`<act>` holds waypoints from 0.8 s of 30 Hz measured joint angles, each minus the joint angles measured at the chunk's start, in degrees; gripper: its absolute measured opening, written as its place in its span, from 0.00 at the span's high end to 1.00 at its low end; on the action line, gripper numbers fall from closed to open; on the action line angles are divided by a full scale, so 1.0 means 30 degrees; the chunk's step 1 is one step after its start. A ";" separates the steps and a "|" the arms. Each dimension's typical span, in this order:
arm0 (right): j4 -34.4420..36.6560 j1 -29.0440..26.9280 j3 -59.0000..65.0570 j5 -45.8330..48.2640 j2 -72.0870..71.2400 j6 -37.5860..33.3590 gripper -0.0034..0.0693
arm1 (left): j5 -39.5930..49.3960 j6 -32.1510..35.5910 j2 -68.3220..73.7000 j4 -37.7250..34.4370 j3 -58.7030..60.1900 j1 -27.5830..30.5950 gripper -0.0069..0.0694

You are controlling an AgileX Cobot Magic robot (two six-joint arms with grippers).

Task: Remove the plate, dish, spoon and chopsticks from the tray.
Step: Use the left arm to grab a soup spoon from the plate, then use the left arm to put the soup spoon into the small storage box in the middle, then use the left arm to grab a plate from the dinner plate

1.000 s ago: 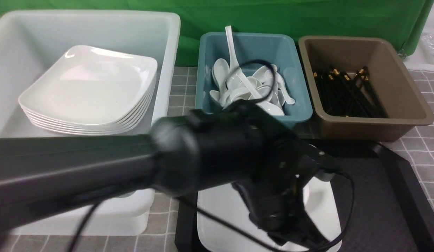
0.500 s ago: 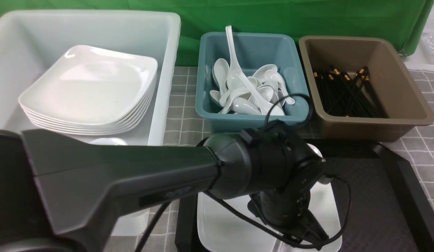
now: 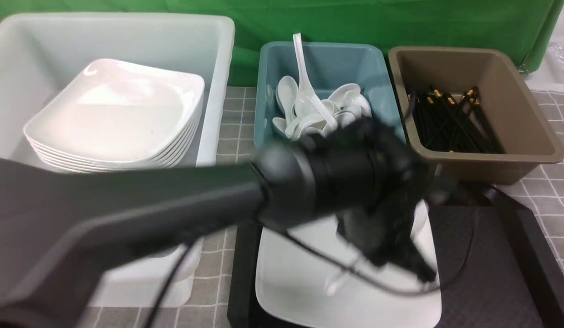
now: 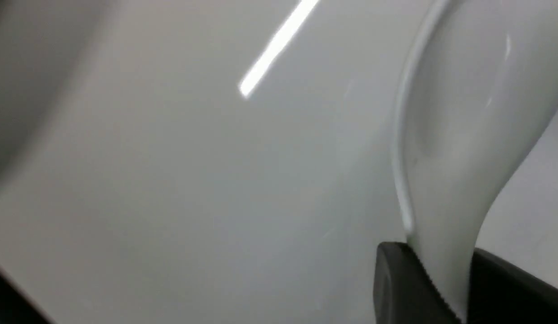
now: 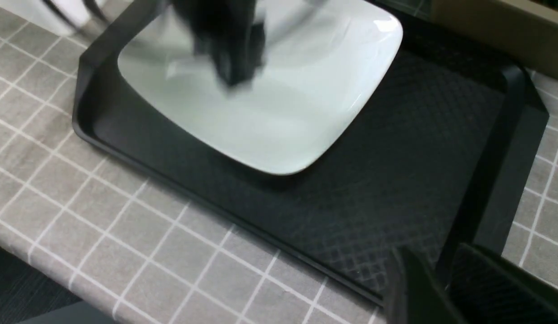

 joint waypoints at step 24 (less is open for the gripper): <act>0.1269 0.0000 0.0000 0.0238 0.0000 -0.0093 0.69 | -0.0821 0.6090 -0.0665 -0.2395 -0.4486 0.6478 0.28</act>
